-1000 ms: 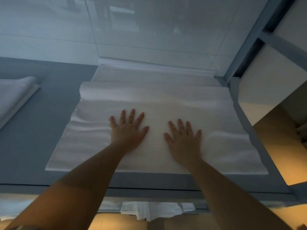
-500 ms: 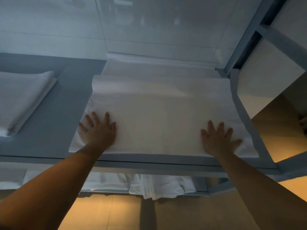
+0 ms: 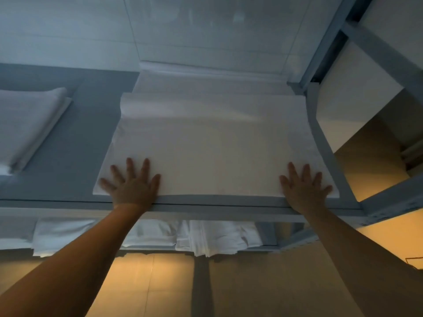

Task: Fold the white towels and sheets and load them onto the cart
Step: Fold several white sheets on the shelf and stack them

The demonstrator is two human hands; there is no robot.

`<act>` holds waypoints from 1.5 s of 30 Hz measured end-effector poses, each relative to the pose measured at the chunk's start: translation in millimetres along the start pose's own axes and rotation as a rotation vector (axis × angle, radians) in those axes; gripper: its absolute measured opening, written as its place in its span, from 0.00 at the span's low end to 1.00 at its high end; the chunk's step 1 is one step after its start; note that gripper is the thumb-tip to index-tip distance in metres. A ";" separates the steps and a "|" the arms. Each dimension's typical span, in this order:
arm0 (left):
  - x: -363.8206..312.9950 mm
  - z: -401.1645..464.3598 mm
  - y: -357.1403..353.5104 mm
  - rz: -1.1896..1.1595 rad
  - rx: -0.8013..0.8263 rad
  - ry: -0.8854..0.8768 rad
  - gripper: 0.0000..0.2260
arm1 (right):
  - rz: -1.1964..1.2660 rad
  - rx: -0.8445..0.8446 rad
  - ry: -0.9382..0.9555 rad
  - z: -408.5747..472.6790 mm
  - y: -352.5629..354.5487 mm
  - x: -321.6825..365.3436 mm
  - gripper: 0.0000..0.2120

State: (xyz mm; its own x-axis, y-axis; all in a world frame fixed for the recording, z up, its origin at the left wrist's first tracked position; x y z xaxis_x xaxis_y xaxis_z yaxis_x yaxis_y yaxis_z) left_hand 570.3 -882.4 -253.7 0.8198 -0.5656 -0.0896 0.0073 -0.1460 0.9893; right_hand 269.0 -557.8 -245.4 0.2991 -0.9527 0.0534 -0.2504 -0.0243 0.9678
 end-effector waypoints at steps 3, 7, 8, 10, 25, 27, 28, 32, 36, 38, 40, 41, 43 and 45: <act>-32.2 -14.2 0.1 0.054 0.050 -0.231 0.35 | -0.074 0.024 0.272 -25.3 -8.5 36.2 0.31; -32.7 -24.9 -5.9 0.137 0.143 -0.345 0.43 | -0.131 0.048 0.385 -39.0 -18.0 38.3 0.38; -29.7 -27.7 -5.8 0.147 0.155 -0.355 0.44 | -0.142 0.044 0.393 -41.3 -19.4 33.7 0.39; -26.2 -35.0 -5.4 0.157 0.169 -0.380 0.45 | -0.161 0.030 0.406 -47.2 -22.7 26.2 0.40; -15.0 -121.7 20.1 0.163 0.119 -0.382 0.31 | -0.121 -0.037 0.304 -137.8 7.2 5.7 0.28; -8.9 -140.9 37.7 0.071 -0.006 -0.417 0.27 | -0.014 -0.136 0.380 -158.6 21.5 0.4 0.23; -5.8 -150.5 50.0 0.020 -0.095 -0.441 0.24 | 0.051 -0.208 0.409 -169.5 30.6 -2.0 0.21; 1.5 -178.5 102.7 -0.076 -0.355 -0.549 0.16 | 0.206 -0.497 0.478 -208.9 68.1 -9.4 0.12; 4.4 -189.2 140.0 -0.056 -0.448 -0.619 0.11 | 0.215 -0.674 0.537 -229.5 97.6 -17.7 0.09; 8.2 -196.9 154.9 -0.028 -0.489 -0.669 0.10 | 0.153 -0.780 0.577 -240.4 108.5 -20.2 0.07; 11.5 -203.3 168.7 0.010 -0.534 -0.725 0.09 | 0.102 -0.854 0.624 -248.4 118.7 -22.9 0.07; 12.6 -206.1 176.5 0.032 -0.561 -0.747 0.09 | 0.084 -0.882 0.643 -251.1 124.8 -25.0 0.06; 14.2 -211.2 191.3 0.068 -0.608 -0.779 0.08 | 0.039 -0.930 0.674 -255.0 137.7 -30.8 0.08; 14.2 -217.5 205.9 0.109 -0.656 -0.801 0.06 | -0.016 -0.972 0.709 -257.7 150.7 -37.0 0.08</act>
State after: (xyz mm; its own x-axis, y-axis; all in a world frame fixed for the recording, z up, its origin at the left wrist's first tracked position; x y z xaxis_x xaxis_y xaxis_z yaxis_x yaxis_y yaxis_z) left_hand 708.0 -744.0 -26.2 0.2161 -0.9576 0.1904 0.4624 0.2722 0.8439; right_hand 457.5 -448.2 -38.2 0.8122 -0.5682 -0.1323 0.4657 0.4947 0.7338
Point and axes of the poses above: each hand's wrist, its own z-axis towards the middle knuckle, its own y-axis out of the back of the hand, x = y × z, the point moved 4 cm from there along z, towards the middle knuckle, and after that the axes turned 5 degrees about -y, right-handed, at the moved point
